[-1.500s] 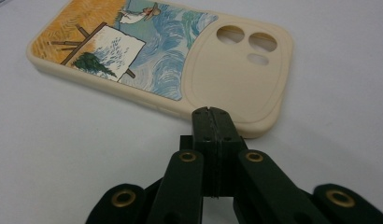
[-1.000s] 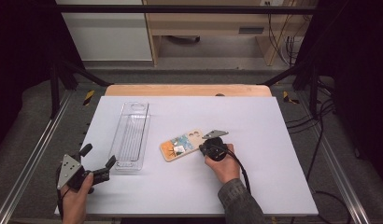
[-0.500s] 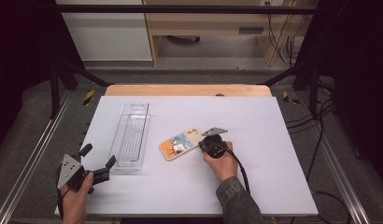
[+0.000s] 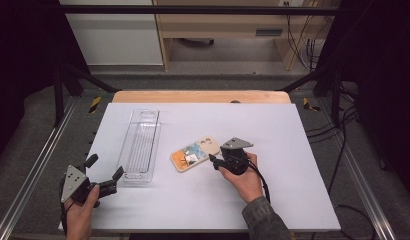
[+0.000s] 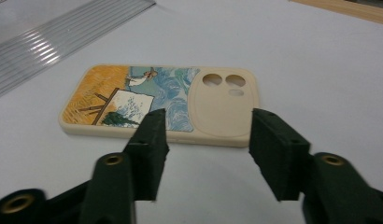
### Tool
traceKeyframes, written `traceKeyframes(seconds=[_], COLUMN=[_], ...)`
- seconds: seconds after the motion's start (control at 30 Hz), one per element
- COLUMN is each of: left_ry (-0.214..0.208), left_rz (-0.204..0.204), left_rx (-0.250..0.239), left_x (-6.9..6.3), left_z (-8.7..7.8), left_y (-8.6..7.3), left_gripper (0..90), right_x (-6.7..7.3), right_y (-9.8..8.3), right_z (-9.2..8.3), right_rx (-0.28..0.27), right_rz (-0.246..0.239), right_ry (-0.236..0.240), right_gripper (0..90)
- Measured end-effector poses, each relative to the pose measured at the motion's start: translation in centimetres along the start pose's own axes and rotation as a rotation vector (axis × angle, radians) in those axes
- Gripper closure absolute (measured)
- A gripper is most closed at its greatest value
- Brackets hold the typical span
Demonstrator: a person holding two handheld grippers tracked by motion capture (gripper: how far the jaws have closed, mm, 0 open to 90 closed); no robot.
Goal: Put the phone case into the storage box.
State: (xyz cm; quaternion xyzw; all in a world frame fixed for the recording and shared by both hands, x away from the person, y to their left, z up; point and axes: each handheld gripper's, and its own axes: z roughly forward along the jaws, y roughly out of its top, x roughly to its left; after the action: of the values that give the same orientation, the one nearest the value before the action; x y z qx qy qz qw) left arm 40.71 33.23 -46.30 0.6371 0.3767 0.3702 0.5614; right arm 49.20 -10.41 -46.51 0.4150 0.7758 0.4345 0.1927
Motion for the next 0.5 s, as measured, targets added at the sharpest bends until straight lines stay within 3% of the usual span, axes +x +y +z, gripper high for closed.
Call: traceKeyframes(seconds=[0.27, 0.5], left_ry=[0.002, 0.0], left_rz=[0.004, 0.002], left_rx=[0.005, 0.012], left_x=[0.0, 0.0], left_z=[0.0, 0.0], left_y=[0.0, -0.1], left_gripper=[1.0, 1.0], right_x=[-0.8, -1.6], right_y=[-0.1, 0.0], right_z=[-0.8, -1.4], right_rx=[-0.028, -0.052], right_rz=[0.025, 0.056], right_ry=[-0.031, -0.033], right_gripper=[16.5, 7.6])
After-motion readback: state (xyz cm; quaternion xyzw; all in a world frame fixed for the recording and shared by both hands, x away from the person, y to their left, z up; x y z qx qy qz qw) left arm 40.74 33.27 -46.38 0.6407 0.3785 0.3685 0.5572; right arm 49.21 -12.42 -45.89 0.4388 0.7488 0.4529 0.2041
